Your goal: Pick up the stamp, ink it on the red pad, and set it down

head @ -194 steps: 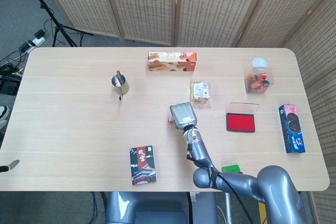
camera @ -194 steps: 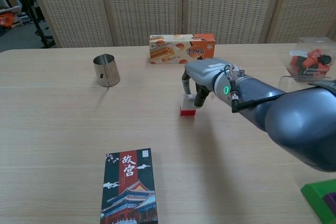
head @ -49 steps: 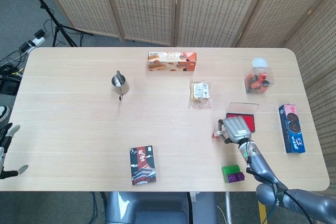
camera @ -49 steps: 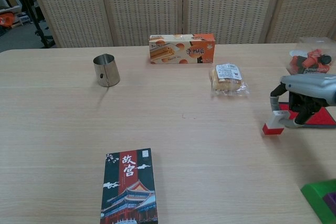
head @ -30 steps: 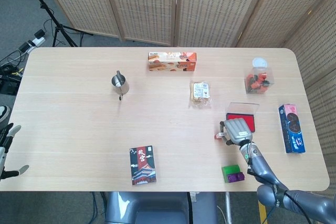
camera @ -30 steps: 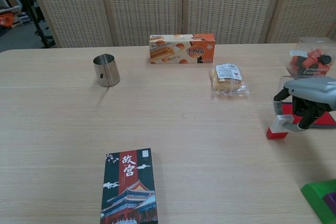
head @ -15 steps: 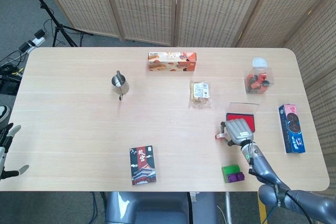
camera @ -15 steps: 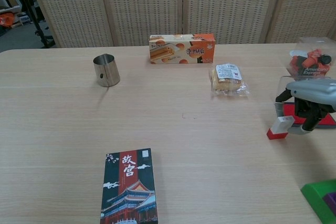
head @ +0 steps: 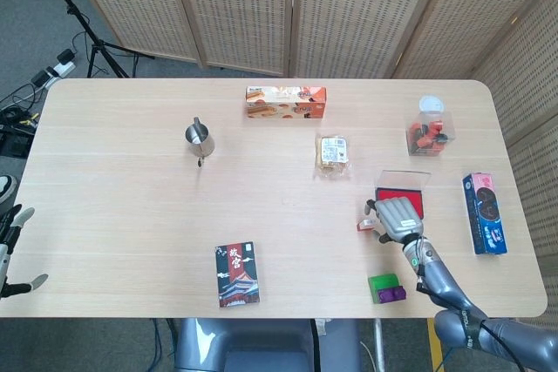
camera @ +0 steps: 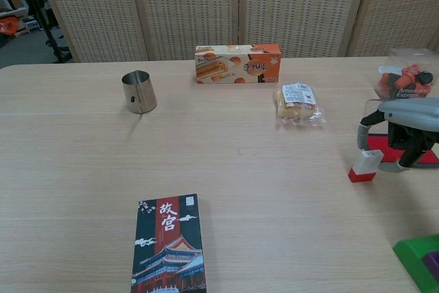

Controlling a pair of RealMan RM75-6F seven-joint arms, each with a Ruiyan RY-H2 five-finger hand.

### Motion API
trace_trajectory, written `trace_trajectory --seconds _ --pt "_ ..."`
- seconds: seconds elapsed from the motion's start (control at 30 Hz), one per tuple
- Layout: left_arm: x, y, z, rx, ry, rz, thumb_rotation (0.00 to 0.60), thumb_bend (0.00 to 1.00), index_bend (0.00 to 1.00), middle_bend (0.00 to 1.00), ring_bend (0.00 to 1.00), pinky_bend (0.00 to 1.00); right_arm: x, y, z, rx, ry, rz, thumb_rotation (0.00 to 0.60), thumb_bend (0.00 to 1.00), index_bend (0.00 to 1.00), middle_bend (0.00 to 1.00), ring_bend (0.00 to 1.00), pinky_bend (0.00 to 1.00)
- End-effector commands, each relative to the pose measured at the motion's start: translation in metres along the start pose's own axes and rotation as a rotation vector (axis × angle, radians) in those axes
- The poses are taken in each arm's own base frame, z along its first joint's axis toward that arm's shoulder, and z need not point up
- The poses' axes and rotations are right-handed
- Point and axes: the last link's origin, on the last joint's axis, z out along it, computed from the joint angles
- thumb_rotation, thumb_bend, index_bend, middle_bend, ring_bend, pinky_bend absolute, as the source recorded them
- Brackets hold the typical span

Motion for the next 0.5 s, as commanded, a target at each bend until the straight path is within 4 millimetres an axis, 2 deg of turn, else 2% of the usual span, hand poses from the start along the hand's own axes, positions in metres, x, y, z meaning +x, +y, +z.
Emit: trace_trajectory --seconds 0.03,0.13,0.2,0.23,0.3,0.37,0.43,0.47,0.5 --pt "0.001 0.000 -0.001 -0.002 0.001 -0.001 0.600 0.12 0.00 0.00 0.00 0.00 0.010 0.001 -0.011 0.010 0.037 0.009 0.600 0.33 0.35 0.95 1.00 1.00" --pt "0.002 0.000 -0.001 -0.004 0.004 -0.006 0.600 0.12 0.00 0.00 0.00 0.00 0.026 0.003 -0.029 0.027 0.113 0.021 0.600 0.31 0.33 0.86 0.98 1.00" --pt "0.003 0.000 -0.002 -0.006 0.007 -0.012 0.600 0.12 0.00 0.00 0.00 0.00 0.040 0.005 -0.045 0.042 0.202 0.033 0.600 0.28 0.31 0.76 0.91 1.00" --pt "0.003 -0.001 -0.002 -0.006 0.009 -0.013 0.600 0.12 0.00 0.00 0.00 0.00 0.044 0.007 -0.052 0.049 0.236 0.036 0.600 0.25 0.29 0.68 0.82 0.97" --pt "0.005 -0.001 -0.003 -0.009 0.014 -0.017 0.600 0.12 0.00 0.00 0.00 0.00 0.054 0.011 -0.072 0.064 0.313 0.051 0.600 0.21 0.22 0.51 0.58 0.81" --pt "0.006 -0.001 -0.005 -0.012 0.016 -0.021 0.600 0.12 0.00 0.00 0.00 0.00 0.059 0.018 -0.092 0.072 0.355 0.048 0.600 0.15 0.11 0.23 0.21 0.47" --pt "0.006 -0.001 -0.006 -0.015 0.018 -0.023 0.600 0.12 0.00 0.00 0.00 0.00 0.062 0.025 -0.107 0.061 0.378 0.023 0.600 0.08 0.03 0.05 0.02 0.23" --pt "0.007 -0.001 -0.006 -0.016 0.019 -0.024 0.600 0.12 0.00 0.00 0.00 0.00 0.064 0.030 -0.118 0.041 0.392 -0.005 0.600 0.04 0.00 0.01 0.00 0.14" --pt "0.007 -0.001 -0.006 -0.016 0.020 -0.025 0.600 0.12 0.00 0.00 0.00 0.00 0.064 0.034 -0.124 0.027 0.401 -0.027 0.600 0.02 0.00 0.00 0.00 0.10"
